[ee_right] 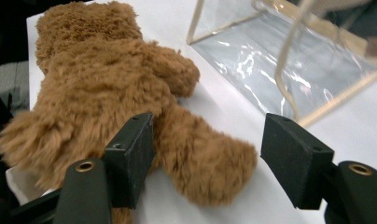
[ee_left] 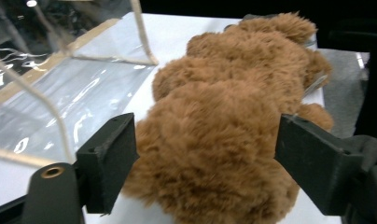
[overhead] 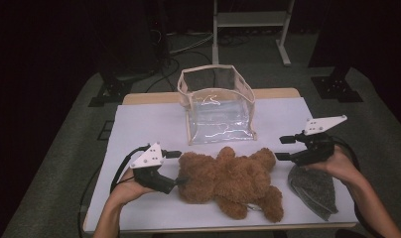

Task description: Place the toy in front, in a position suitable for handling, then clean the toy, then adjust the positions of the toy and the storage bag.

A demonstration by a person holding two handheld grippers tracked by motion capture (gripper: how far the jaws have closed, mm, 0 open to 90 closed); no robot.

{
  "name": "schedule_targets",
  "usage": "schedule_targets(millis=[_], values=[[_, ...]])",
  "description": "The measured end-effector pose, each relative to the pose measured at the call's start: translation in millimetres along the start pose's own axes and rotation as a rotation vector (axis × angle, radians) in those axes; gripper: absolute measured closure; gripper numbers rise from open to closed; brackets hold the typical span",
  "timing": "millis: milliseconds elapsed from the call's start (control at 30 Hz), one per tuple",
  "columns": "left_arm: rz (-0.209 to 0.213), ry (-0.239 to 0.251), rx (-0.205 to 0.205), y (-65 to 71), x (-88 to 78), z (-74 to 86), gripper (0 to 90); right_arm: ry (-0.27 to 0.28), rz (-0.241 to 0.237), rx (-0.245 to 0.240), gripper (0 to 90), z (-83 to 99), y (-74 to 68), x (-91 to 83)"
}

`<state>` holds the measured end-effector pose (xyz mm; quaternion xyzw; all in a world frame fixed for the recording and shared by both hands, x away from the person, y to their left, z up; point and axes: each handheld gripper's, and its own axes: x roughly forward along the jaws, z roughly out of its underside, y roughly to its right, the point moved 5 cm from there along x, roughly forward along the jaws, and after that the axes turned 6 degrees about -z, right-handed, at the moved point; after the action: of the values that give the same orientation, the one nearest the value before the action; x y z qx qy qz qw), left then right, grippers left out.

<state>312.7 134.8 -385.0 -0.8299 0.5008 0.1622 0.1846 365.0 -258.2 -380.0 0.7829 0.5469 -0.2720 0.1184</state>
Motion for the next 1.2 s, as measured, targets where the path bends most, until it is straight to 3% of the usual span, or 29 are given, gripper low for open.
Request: schedule_targets(millis=[433,600,1200], values=[[-0.04,-0.013,-0.022,-9.2,-9.6,7.8,14.1,-0.026,-0.049,-0.069,29.8,-48.3,1.6,25.2],[-0.043,-0.024,-0.008,-10.3,-11.5,8.6,13.2,-0.029,-0.075,-0.097,29.5,-59.1,-2.2,34.5],[-0.053,-0.022,-0.025,-13.8,-17.1,12.6,11.4,-0.049,-0.123,-0.164,27.8,-93.3,-1.2,52.9]])
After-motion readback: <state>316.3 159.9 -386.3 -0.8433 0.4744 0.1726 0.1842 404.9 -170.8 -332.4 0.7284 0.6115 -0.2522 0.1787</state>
